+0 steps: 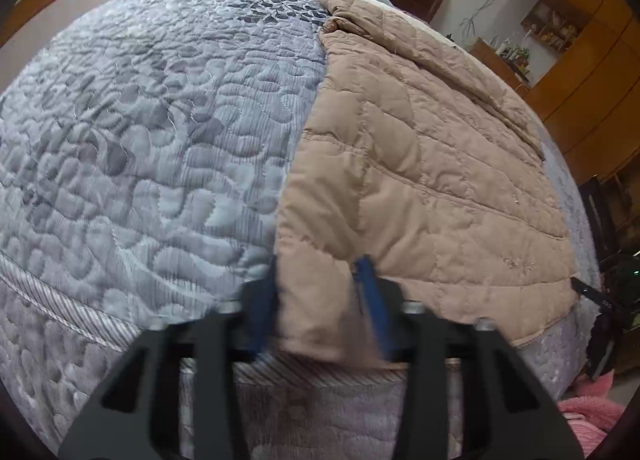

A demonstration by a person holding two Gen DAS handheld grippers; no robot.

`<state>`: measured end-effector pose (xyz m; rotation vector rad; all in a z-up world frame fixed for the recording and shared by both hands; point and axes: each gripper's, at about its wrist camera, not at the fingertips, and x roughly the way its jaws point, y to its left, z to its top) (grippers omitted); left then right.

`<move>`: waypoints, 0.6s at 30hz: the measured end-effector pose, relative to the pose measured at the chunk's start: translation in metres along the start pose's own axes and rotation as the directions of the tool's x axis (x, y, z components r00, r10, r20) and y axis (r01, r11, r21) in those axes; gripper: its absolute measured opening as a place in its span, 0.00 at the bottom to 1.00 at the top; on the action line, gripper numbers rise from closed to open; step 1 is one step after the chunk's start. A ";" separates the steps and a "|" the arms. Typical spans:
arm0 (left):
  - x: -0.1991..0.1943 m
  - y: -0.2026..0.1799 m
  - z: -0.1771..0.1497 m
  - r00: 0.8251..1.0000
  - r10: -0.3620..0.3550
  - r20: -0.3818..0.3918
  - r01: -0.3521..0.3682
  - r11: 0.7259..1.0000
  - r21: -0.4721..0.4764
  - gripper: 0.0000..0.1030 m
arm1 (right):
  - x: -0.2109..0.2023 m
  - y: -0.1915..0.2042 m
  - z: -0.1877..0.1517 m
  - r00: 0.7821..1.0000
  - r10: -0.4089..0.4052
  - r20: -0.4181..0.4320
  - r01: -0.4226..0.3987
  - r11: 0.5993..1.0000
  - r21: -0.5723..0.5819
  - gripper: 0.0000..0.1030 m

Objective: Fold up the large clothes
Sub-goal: 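Grasp the coat hem with both grippers and lift it toward the collar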

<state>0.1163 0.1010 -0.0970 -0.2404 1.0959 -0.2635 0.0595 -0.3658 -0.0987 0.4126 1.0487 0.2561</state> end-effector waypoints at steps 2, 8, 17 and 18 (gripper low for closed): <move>-0.003 0.002 -0.001 1.000 -0.031 0.006 0.031 0.999 -0.019 0.13 | -0.003 0.000 0.000 1.000 0.019 0.006 -0.019 1.000 0.002 0.11; -0.031 0.000 -0.015 0.998 -0.053 0.037 0.053 0.999 0.004 0.09 | -0.027 0.007 -0.011 0.997 0.059 0.040 -0.057 0.997 -0.050 0.09; -0.016 0.000 -0.037 1.000 -0.011 0.007 0.010 0.999 0.039 0.10 | -0.012 -0.004 -0.026 1.000 0.026 -0.017 -0.026 0.999 -0.034 0.09; -0.017 -0.002 -0.037 1.000 -0.004 0.012 0.004 0.999 0.051 0.09 | -0.014 -0.003 -0.025 1.000 0.024 -0.011 -0.024 0.999 -0.035 0.09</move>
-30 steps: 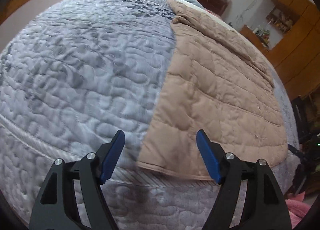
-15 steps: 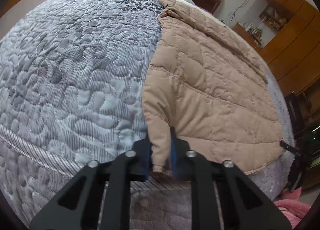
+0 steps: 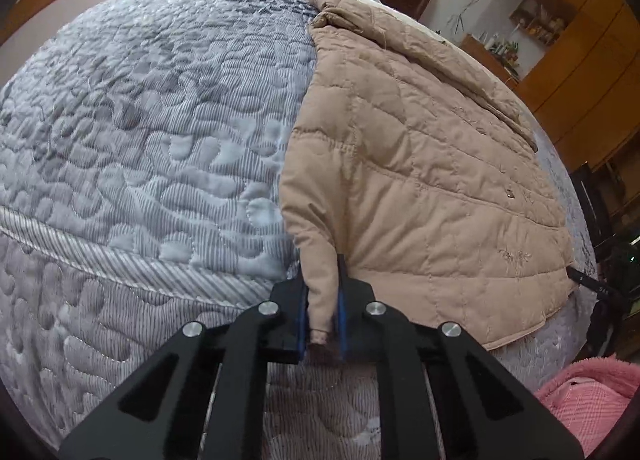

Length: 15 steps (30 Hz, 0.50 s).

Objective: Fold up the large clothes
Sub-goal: 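Grasp the coat hem with both grippers and lift it toward the collar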

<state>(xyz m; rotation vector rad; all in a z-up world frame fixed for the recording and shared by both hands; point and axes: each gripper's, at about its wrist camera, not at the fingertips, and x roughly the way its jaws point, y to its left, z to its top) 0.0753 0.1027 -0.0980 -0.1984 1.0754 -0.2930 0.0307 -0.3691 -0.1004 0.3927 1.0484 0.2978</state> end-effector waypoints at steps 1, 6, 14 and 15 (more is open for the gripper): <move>-0.002 -0.002 0.000 1.000 0.004 0.004 -0.004 1.000 0.010 0.09 | -0.004 0.002 0.001 1.000 -0.005 0.011 0.005 1.000 -0.010 0.09; -0.029 -0.009 0.019 0.992 -0.084 0.094 0.081 0.996 0.029 0.09 | -0.027 0.007 0.013 0.996 0.033 0.079 -0.032 0.999 -0.009 0.09; -0.050 -0.028 0.088 0.972 -0.128 0.199 0.116 0.991 0.071 0.08 | -0.058 0.019 0.072 0.980 0.066 0.188 -0.057 0.997 -0.051 0.08; -0.050 -0.031 0.100 0.969 -0.123 0.213 0.108 0.991 0.080 0.08 | -0.059 0.020 0.080 0.979 0.065 0.192 -0.055 0.997 -0.057 0.08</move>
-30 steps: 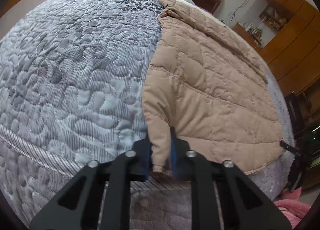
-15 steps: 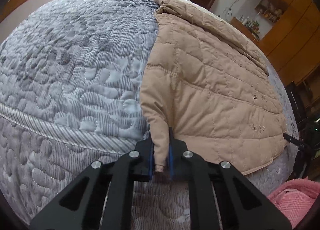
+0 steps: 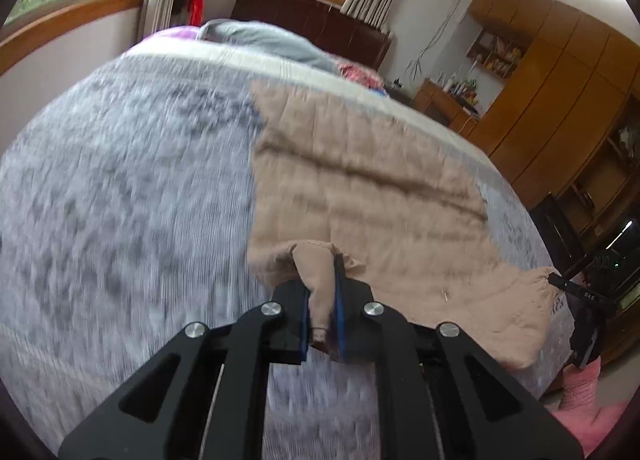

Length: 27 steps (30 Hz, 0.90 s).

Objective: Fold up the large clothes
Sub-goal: 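Grasp the coat hem with both grippers and lift it toward the collar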

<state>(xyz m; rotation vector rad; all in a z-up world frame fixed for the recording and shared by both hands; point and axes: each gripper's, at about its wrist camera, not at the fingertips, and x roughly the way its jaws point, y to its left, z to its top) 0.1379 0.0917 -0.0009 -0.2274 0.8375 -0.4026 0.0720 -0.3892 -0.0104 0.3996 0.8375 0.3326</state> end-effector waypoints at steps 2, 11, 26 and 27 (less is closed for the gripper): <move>0.007 -0.005 0.021 1.000 0.010 0.018 -0.010 1.000 0.016 0.08 | 0.004 0.000 0.025 1.000 -0.005 0.009 0.005 1.000 -0.013 0.08; 0.072 -0.007 0.119 0.998 0.046 0.048 -0.047 0.999 0.021 0.07 | 0.045 -0.023 0.132 1.000 -0.008 -0.002 0.008 1.000 0.011 0.08; 0.199 0.016 0.220 0.987 0.160 0.022 -0.158 0.985 -0.067 0.07 | 0.147 -0.090 0.251 0.997 -0.046 -0.068 0.059 0.981 0.188 0.08; 0.208 0.019 0.223 0.986 0.165 0.014 -0.164 0.984 -0.072 0.07 | 0.156 -0.095 0.255 0.995 -0.052 -0.082 0.067 0.978 0.197 0.08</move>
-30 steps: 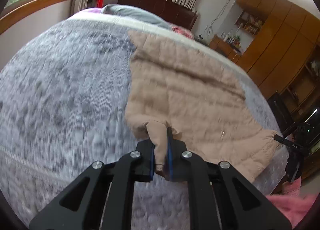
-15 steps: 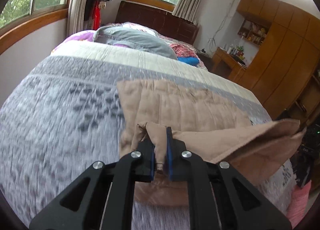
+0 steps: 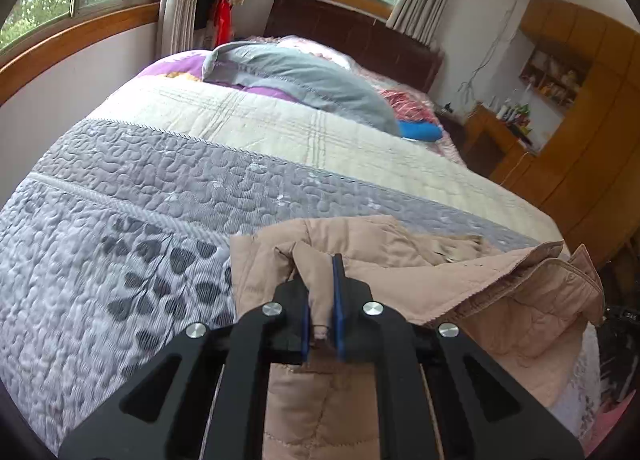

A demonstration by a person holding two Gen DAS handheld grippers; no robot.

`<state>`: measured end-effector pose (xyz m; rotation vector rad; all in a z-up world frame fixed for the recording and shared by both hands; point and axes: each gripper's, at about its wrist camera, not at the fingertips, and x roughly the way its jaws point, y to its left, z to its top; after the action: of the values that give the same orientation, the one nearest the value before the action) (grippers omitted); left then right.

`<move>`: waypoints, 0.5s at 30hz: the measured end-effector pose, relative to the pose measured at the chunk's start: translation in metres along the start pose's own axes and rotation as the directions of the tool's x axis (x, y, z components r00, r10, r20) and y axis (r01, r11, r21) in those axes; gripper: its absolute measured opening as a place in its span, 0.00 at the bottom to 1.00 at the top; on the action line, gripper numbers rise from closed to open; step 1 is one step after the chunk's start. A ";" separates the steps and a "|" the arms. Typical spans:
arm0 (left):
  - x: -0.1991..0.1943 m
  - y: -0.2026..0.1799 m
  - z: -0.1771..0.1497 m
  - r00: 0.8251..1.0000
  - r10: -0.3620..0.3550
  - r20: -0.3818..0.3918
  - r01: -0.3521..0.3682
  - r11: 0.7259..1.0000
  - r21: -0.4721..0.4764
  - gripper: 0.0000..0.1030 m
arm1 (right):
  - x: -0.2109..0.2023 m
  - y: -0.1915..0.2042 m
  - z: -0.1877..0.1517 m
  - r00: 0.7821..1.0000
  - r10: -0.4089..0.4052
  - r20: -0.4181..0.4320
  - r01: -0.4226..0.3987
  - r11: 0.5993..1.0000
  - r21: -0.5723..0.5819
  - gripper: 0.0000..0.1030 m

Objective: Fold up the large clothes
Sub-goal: 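Grasp the coat hem with both grippers and lift it toward the collar, then lay the hem over the coat body and open both grippers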

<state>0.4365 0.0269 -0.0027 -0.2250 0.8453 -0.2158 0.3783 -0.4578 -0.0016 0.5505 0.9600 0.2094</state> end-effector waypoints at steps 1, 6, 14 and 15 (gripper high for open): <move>0.010 0.001 0.003 1.000 0.003 -0.012 -0.003 1.000 -0.003 0.07 | 0.007 -0.003 0.004 1.000 -0.006 -0.009 0.006 1.000 0.010 0.08; 0.049 0.007 0.011 0.997 0.021 -0.080 -0.024 0.999 -0.033 0.07 | 0.039 -0.023 0.020 0.998 -0.016 -0.054 0.019 0.998 0.062 0.08; 0.088 0.018 0.014 0.986 0.016 -0.165 -0.031 0.996 -0.088 0.11 | 0.073 -0.049 0.030 0.995 0.005 -0.104 0.011 0.988 0.155 0.09; 0.092 0.022 0.015 0.984 0.002 -0.181 -0.022 0.994 -0.108 0.11 | 0.075 -0.051 0.029 0.994 0.012 -0.107 0.005 0.987 0.162 0.09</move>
<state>0.5091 0.0242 -0.0643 -0.3062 1.0397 -0.1806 0.4413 -0.4805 -0.0693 0.6956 1.0874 0.1663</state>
